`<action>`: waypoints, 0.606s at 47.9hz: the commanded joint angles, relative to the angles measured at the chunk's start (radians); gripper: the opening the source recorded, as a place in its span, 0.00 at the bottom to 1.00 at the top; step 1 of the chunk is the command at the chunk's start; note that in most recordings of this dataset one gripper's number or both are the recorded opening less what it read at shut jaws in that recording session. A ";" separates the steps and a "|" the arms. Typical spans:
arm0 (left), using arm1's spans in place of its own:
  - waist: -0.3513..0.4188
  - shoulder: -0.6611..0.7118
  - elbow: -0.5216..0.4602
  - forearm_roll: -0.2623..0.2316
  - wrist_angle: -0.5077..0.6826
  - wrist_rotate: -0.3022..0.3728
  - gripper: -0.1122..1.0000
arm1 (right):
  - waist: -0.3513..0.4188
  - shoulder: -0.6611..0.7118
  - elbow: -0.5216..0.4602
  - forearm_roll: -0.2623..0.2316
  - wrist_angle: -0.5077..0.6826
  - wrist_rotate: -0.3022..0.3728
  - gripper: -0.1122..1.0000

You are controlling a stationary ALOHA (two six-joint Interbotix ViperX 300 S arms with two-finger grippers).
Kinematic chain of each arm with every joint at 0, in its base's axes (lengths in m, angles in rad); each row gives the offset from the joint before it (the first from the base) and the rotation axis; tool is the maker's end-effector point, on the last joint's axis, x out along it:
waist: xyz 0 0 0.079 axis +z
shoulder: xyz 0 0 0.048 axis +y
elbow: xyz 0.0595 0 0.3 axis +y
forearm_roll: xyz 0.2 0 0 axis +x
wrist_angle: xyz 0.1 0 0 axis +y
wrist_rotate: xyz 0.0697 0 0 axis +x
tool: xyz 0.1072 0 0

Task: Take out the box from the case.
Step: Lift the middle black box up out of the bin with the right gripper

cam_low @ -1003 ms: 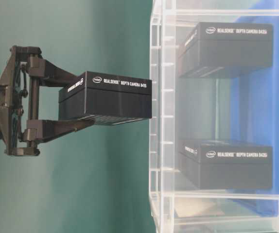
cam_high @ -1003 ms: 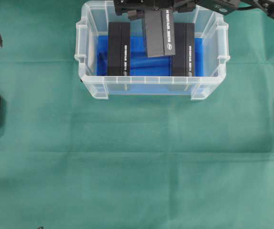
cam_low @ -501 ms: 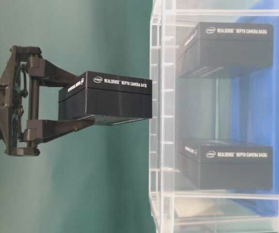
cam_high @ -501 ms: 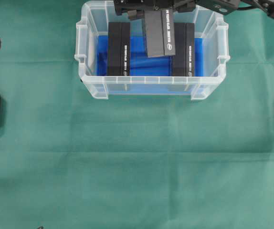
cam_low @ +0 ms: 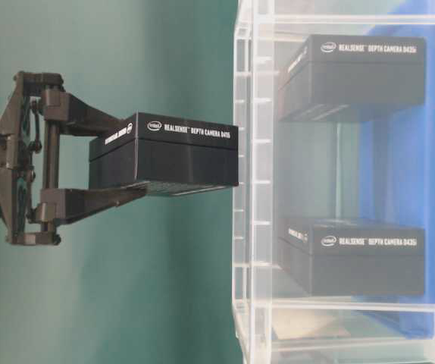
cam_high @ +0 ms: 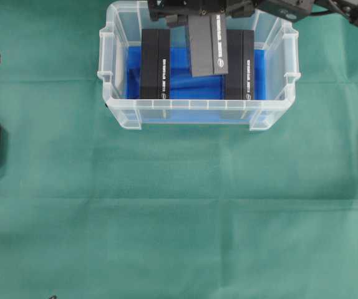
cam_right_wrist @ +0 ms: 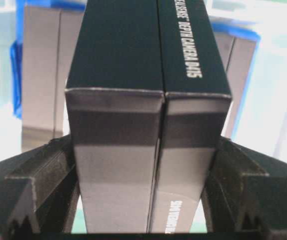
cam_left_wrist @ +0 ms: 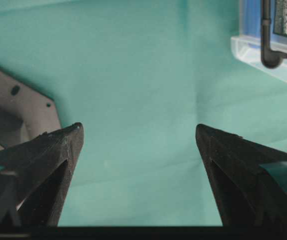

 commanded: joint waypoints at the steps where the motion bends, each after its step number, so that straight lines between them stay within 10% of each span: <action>1: 0.005 0.003 -0.018 0.000 0.003 0.000 0.94 | 0.028 -0.058 -0.028 -0.005 0.006 0.012 0.70; 29: 0.003 -0.014 -0.015 -0.002 0.069 0.000 0.95 | 0.242 -0.055 -0.028 -0.008 0.057 0.196 0.70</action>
